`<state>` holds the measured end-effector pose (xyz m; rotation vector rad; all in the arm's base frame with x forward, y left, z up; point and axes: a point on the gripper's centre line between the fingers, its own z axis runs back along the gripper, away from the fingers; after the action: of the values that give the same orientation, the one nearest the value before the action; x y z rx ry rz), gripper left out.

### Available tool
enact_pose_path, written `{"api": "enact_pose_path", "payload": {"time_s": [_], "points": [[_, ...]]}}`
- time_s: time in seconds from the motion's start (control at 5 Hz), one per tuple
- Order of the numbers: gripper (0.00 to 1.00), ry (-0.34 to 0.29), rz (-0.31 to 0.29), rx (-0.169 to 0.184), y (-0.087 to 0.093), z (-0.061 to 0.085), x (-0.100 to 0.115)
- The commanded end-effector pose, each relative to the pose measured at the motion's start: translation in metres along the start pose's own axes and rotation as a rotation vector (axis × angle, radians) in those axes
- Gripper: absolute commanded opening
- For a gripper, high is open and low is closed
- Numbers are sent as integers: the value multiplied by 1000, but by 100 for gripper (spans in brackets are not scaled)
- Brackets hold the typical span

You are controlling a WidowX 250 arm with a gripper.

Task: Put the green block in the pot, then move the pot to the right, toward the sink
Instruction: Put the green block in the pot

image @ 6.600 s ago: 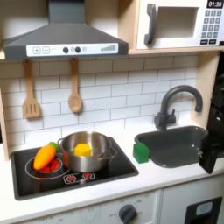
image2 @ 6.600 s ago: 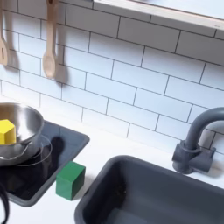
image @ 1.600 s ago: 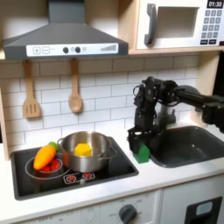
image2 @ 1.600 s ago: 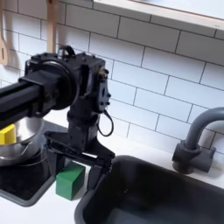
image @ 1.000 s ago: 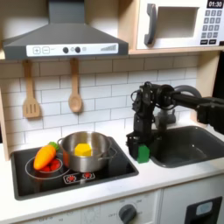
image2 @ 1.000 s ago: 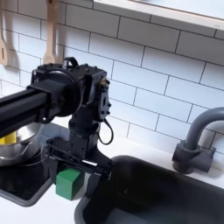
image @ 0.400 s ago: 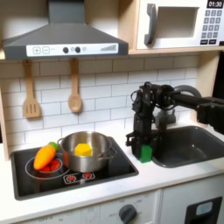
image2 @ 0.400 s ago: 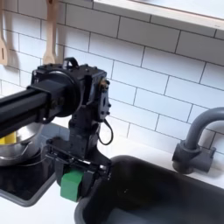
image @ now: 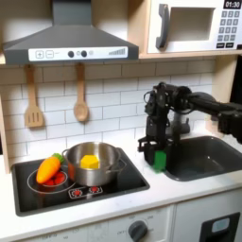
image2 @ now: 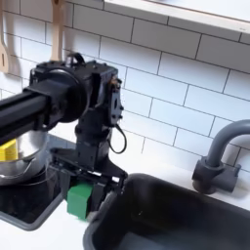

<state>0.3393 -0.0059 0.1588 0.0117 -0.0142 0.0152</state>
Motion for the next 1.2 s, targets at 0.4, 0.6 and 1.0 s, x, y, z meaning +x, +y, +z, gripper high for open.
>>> {"api": "enact_pose_path", "payload": {"time_s": [0.4,0.6,1.0], "points": [[0,-138,48,27,16,64,3],[0,-172,90,39,34,76,4],[0,-206,155,66,63,79,13]]}}
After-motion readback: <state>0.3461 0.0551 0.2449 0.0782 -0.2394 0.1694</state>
